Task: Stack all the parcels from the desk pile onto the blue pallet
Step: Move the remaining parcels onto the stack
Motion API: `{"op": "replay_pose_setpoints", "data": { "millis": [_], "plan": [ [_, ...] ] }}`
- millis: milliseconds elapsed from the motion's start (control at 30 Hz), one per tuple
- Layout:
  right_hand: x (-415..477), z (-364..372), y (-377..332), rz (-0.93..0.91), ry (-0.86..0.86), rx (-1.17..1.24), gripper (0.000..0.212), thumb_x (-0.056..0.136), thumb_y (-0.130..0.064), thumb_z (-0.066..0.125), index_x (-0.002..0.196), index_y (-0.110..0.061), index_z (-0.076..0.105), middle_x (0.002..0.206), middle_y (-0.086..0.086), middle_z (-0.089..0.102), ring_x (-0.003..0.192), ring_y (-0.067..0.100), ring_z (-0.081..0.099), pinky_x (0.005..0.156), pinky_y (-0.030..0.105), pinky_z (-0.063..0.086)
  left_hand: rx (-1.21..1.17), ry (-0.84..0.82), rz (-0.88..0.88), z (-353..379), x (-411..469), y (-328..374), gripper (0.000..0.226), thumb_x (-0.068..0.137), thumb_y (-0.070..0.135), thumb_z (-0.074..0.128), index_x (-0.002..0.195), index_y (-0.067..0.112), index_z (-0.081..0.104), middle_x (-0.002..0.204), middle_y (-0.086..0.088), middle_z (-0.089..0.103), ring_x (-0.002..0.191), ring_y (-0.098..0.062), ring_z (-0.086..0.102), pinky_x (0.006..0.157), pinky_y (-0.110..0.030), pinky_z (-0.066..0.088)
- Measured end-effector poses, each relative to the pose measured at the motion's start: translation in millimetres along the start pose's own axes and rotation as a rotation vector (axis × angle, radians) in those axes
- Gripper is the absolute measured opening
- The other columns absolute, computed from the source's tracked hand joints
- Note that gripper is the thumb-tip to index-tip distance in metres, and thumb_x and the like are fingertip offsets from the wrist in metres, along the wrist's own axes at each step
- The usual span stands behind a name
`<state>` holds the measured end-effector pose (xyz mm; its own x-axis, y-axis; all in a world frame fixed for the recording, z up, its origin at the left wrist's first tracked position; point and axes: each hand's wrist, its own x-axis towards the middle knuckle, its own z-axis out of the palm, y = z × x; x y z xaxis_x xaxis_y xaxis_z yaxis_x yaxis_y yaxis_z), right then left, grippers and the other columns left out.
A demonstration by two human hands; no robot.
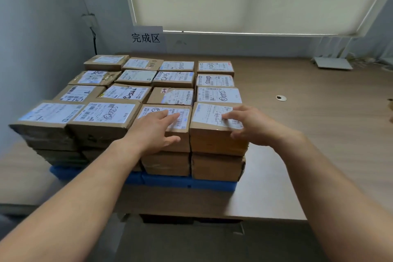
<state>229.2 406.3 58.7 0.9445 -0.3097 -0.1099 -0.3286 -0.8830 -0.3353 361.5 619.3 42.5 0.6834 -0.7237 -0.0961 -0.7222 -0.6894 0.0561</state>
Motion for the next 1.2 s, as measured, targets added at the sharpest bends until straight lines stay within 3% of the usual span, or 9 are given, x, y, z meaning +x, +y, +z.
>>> {"op": "replay_pose_setpoints", "data": {
  "millis": [167, 300, 433, 567, 633, 733, 867, 1033, 1200],
  "plan": [
    [0.0, -2.7, -1.5, 0.013, -0.013, 0.093, 0.054, 0.085, -0.011, 0.066, 0.133, -0.031, 0.051, 0.146, -0.002, 0.035, 0.133, 0.021, 0.033, 0.109, 0.034, 0.032, -0.001, 0.041, 0.157, 2.8, 4.6, 12.5, 0.062, 0.092, 0.05, 0.048, 0.147, 0.034, 0.024, 0.156, 0.005, 0.019, 0.143, -0.015, 0.015, 0.116, -0.036, 0.015],
    [-5.1, -4.2, -6.5, 0.069, 0.028, 0.067, 0.058, 0.086, -0.02, 0.066, 0.138, -0.031, 0.044, 0.151, -0.003, 0.028, 0.137, 0.02, 0.025, 0.109, 0.035, 0.029, -0.029, 0.088, 0.168, 6.7, 2.6, 13.2, 0.062, 0.093, 0.049, 0.048, 0.147, 0.031, 0.025, 0.156, 0.003, 0.02, 0.143, -0.016, 0.016, 0.116, -0.036, 0.014],
    [-27.6, -3.9, -12.6, 0.093, 0.267, -0.073, 0.058, 0.088, -0.033, 0.061, 0.142, -0.03, 0.039, 0.154, -0.002, 0.024, 0.14, 0.018, 0.019, 0.11, 0.038, 0.026, -0.262, 0.303, 0.157, 15.8, -7.3, 24.3, 0.061, 0.093, 0.043, 0.051, 0.146, 0.023, 0.03, 0.154, -0.004, 0.026, 0.142, -0.021, 0.021, 0.115, -0.037, 0.015],
    [-56.2, 22.7, -23.1, 0.017, 0.566, -0.095, 0.043, 0.084, -0.023, 0.067, 0.126, -0.018, 0.06, 0.14, 0.008, 0.048, 0.126, 0.03, 0.043, 0.096, 0.043, 0.043, -0.496, 0.532, 0.184, 33.4, -39.9, 58.3, 0.06, 0.087, 0.046, 0.04, 0.136, 0.014, 0.048, 0.141, -0.01, 0.047, 0.131, -0.025, 0.04, 0.109, -0.04, 0.031],
    [-68.7, 41.2, -22.4, -0.013, 0.689, -0.111, 0.035, 0.075, -0.016, 0.073, 0.109, -0.012, 0.068, 0.12, 0.014, 0.063, 0.106, 0.037, 0.058, 0.079, 0.045, 0.051, -0.549, 0.517, 0.211, 46.4, -57.5, 81.2, 0.057, 0.085, 0.046, 0.039, 0.133, 0.017, 0.052, 0.137, -0.007, 0.05, 0.128, -0.021, 0.045, 0.105, -0.036, 0.033],
    [-92.7, 59.9, -6.2, 0.018, 0.702, -0.136, 0.031, 0.067, -0.013, 0.079, 0.098, -0.01, 0.071, 0.103, 0.014, 0.068, 0.089, 0.037, 0.065, 0.068, 0.043, 0.054, -0.534, 0.468, 0.221, 62.0, -73.3, 113.9, 0.053, 0.087, 0.045, 0.042, 0.133, 0.02, 0.052, 0.138, -0.003, 0.05, 0.128, -0.018, 0.045, 0.103, -0.032, 0.03],
    [-130.4, 72.2, 37.7, 0.083, 0.655, -0.203, 0.032, 0.064, -0.016, 0.083, 0.094, -0.012, 0.073, 0.099, 0.011, 0.07, 0.087, 0.03, 0.067, 0.066, 0.039, 0.055, -0.461, 0.421, 0.207, 77.6, -77.5, 161.4, 0.05, 0.086, 0.038, 0.049, 0.131, 0.018, 0.054, 0.136, -0.004, 0.053, 0.126, -0.02, 0.048, 0.101, -0.033, 0.029],
    [-183.8, 65.5, 107.0, 0.156, 0.666, -0.249, 0.039, 0.053, -0.023, 0.088, 0.089, -0.017, 0.074, 0.098, 0.008, 0.071, 0.083, 0.026, 0.068, 0.065, 0.037, 0.055, -0.325, 0.343, 0.281, 89.3, -76.2, 252.7, 0.05, 0.083, 0.044, 0.042, 0.118, 0.016, 0.064, 0.121, -0.007, 0.063, 0.111, -0.025, 0.061, 0.09, -0.04, 0.047],
    [-238.8, 49.3, 192.4, 0.303, 0.698, -0.286, 0.05, 0.053, -0.033, 0.087, 0.098, -0.018, 0.072, 0.104, 0.009, 0.069, 0.087, 0.026, 0.067, 0.072, 0.038, 0.055, -0.237, 0.304, 0.349, 97.0, -62.6, 354.4, 0.053, 0.082, 0.047, 0.041, 0.118, 0.016, 0.064, 0.125, -0.01, 0.062, 0.114, -0.03, 0.06, 0.09, -0.05, 0.047]
  ]
}}
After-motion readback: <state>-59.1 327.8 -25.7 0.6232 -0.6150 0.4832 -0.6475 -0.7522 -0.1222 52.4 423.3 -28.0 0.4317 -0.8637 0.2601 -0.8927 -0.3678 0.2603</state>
